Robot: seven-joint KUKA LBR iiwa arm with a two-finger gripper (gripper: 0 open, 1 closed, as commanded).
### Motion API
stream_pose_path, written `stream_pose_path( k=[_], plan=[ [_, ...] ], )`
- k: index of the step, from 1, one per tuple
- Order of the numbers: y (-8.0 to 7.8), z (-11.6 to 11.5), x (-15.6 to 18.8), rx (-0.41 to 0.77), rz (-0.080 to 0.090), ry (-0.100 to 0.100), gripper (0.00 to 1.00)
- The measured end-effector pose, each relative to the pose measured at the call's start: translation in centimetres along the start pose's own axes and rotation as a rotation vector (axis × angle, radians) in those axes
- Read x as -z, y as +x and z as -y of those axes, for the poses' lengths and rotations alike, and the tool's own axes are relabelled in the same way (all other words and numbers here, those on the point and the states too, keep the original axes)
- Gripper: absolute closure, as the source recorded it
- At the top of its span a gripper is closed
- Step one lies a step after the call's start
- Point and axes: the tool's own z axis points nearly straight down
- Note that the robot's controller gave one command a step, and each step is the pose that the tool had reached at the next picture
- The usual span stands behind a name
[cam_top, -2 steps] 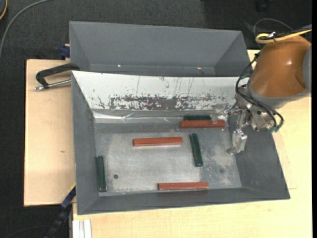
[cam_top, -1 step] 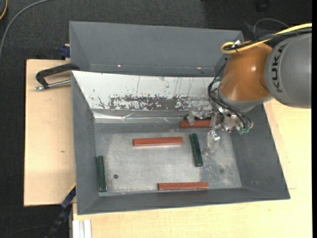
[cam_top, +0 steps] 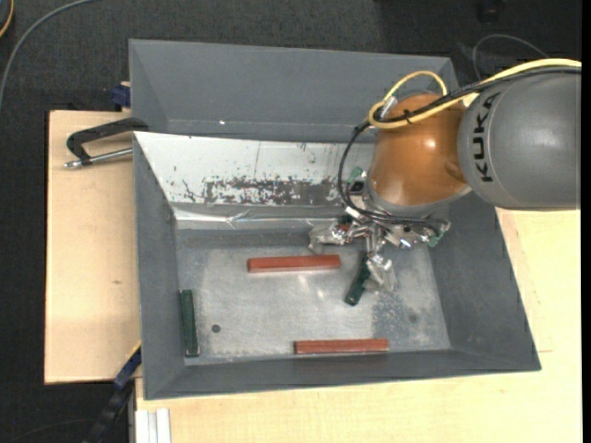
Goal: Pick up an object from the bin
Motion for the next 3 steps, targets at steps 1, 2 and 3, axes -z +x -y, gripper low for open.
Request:
stream_pose_path(
  k=[1, 2, 3],
  plan=[
    [4.5, -0.2, 0.0, -0.308, 0.0, 0.001, 0.0],
    [4.4, -0.2, 0.0, -0.305, 0.002, 0.002, 1.0],
    [2.9, -1.7, 0.0, -0.272, 0.001, 0.001, 1.0]
  ],
)
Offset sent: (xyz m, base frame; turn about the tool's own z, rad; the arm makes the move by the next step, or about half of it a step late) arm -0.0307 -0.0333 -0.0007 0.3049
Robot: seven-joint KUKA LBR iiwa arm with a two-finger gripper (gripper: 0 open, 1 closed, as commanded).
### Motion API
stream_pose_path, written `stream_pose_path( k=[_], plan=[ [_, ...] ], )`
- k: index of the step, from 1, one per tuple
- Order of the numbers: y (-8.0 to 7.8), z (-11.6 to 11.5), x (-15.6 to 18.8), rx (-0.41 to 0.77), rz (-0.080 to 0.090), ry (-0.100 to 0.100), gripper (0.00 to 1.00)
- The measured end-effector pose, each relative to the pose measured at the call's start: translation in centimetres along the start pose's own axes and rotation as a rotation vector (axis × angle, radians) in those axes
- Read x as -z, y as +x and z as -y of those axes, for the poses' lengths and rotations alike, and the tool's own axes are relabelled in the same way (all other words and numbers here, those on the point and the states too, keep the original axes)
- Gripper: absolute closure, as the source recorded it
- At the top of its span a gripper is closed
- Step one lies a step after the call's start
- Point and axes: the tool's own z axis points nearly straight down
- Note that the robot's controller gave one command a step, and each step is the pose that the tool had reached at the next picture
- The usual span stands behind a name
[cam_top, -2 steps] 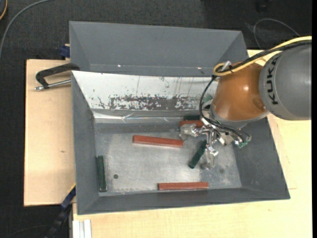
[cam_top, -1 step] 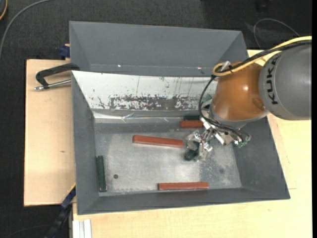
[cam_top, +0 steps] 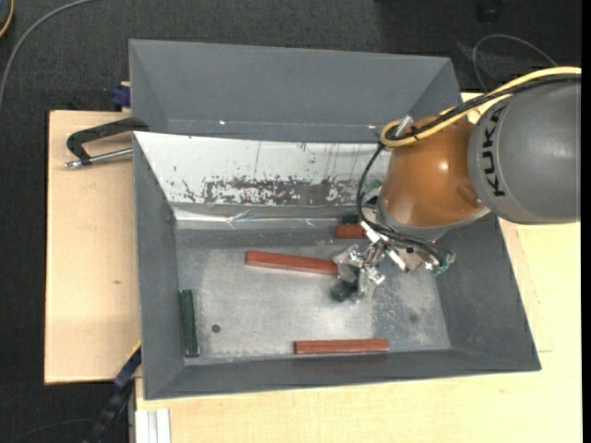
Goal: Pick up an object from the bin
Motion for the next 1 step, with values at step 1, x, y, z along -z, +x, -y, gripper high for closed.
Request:
stream_pose_path(
  k=[1],
  plan=[
    [0.21, 0.68, 14.09, 0.03, 0.012, 0.009, 1.0]
  ],
)
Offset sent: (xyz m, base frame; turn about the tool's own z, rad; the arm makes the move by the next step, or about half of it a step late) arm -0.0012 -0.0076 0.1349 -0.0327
